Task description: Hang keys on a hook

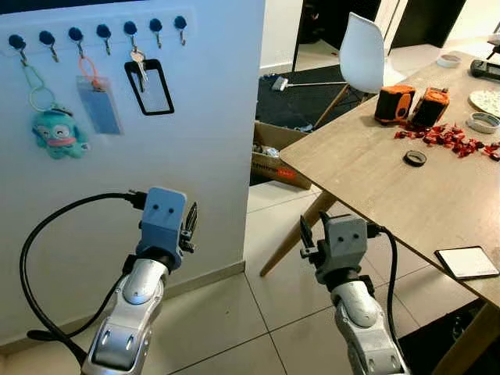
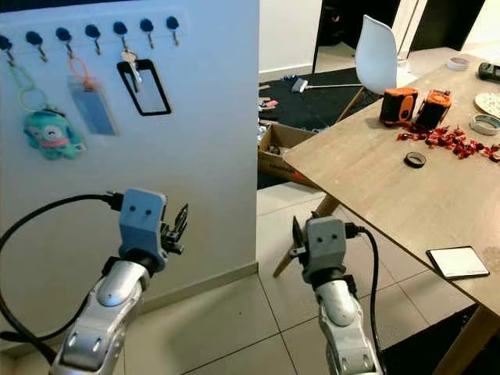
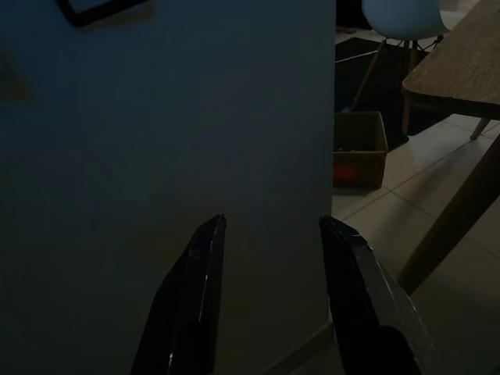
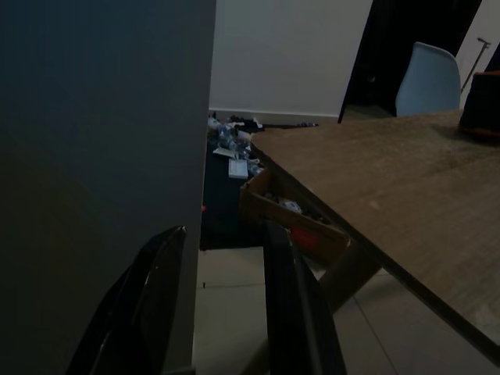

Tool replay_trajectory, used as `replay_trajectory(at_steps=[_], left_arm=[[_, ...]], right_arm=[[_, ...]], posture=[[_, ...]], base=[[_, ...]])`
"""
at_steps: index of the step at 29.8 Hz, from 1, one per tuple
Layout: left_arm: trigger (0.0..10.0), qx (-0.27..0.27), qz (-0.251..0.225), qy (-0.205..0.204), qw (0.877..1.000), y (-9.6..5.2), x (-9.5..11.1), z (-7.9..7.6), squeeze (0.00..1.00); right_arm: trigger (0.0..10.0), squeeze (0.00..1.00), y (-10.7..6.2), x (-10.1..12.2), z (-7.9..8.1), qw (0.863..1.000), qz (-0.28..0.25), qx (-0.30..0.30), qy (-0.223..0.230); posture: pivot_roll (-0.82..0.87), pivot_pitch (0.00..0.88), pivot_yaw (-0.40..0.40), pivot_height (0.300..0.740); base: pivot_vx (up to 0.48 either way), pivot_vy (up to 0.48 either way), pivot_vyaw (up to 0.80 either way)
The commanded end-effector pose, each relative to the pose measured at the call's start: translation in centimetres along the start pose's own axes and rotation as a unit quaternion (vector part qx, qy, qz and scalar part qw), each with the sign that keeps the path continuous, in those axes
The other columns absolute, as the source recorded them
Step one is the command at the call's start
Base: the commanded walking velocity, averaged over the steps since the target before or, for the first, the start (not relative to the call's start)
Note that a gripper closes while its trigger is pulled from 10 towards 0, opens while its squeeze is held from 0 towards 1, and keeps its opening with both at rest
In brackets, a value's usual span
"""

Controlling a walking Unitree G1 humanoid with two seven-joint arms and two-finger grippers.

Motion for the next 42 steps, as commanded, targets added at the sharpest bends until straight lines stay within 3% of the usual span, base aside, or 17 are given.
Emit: replay_trajectory(at_steps=[1,42], left_arm=[[10.0,-0.003,0.013,0.002,1.0,0.15,-0.65,-0.24,0.0],[10.0,-0.002,0.011,0.011,1.0,0.2,-0.41,0.01,0.0]], right_arm=[[10.0,0.0,-0.16,-0.53,0.39,1.0,0.01,0.005,0.003],[10.0,0.0,-0.14,-0.83,0.58,1.0,0.014,0.007,0.007]], posture=[[0.06,0.147,0.025,0.74],[0.08,0.159,0.031,0.74]], base=[[0.0,0.0,-0.46],[0.0,0.0,-0.76]])
Point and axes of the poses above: a point about 5 cm out from each wrist's last joint towards the gripper, its own y axis pointing out of the wrist towards the gripper, its own x axis along the axis of the wrist's last joint, z = x × y, the point moved 1 cm from there along y, pointing out of the wrist towards the gripper, and after that the axes turned 14 degrees about -y, right-handed, at the moved point
